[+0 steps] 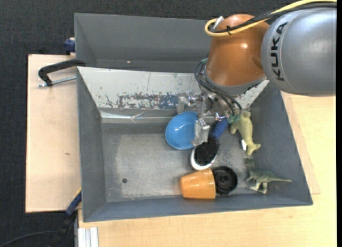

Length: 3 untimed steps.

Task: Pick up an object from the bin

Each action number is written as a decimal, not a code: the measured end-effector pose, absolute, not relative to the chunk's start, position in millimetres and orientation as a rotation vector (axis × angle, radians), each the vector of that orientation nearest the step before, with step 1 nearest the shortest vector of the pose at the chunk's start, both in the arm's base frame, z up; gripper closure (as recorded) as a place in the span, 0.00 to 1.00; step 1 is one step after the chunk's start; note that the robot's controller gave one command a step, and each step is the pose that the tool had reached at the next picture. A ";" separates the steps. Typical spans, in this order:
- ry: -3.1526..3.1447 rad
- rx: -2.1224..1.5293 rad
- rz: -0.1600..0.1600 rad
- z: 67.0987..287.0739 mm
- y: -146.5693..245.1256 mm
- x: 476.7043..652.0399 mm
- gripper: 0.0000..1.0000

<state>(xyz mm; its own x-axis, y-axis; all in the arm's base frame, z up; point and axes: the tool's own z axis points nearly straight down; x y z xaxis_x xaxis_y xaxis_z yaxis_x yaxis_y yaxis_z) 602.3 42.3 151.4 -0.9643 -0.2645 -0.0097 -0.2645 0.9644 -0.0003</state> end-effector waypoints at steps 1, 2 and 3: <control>3.074 -0.576 0.007 72.8 50.2 601.6 0.00; 3.077 -0.577 0.008 79.6 51.0 602.5 1.00; 2.942 -1.058 -0.004 269.5 62.2 600.9 1.00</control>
Offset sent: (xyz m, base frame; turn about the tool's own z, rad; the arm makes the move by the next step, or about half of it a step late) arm -0.0046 0.0046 -0.0814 -0.1035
